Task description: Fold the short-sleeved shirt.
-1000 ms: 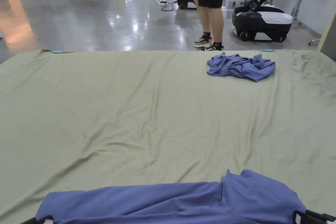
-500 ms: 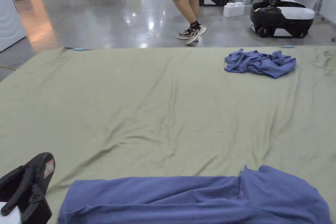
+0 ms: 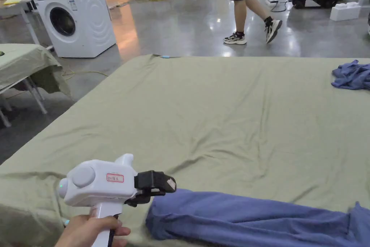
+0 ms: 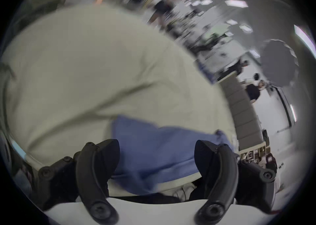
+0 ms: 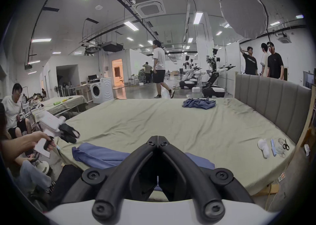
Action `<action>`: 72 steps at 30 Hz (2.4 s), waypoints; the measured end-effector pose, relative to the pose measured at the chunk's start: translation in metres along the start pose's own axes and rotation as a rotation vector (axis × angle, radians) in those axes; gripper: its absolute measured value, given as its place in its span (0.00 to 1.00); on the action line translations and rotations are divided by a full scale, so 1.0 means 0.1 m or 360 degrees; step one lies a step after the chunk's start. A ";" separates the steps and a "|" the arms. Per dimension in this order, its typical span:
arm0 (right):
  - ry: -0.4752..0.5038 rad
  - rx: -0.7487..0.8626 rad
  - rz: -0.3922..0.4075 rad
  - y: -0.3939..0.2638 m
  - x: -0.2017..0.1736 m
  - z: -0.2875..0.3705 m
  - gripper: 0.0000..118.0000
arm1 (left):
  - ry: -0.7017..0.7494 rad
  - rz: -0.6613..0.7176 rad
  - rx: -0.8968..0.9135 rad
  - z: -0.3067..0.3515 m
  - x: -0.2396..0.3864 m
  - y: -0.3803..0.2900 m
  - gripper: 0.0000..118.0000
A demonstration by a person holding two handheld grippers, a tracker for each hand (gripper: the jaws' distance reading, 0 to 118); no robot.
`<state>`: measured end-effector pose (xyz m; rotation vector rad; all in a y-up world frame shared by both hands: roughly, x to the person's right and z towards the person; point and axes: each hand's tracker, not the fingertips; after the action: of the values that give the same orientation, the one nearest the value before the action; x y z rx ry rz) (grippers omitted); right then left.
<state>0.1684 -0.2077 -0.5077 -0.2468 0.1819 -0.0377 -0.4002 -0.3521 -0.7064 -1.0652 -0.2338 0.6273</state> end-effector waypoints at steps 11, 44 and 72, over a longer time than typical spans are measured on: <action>0.0101 -0.0073 -0.0042 -0.08 -0.09 -0.03 0.01 | -0.0166 0.0198 -0.0110 -0.34 -0.10 -0.15 0.70; 0.0030 -0.0133 -0.0115 -0.07 0.10 0.11 0.01 | -0.0358 -0.0317 -0.0010 -1.17 1.94 -0.67 0.76; -0.0022 -0.0181 -0.0195 -0.06 0.30 0.17 0.01 | -0.0242 -0.0938 0.0371 -1.54 3.05 -1.71 0.00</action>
<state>0.2014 -0.2113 -0.4952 -0.3713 0.1553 -0.1474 -0.0204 -0.3449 -0.6667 -0.6745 -0.5680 0.1938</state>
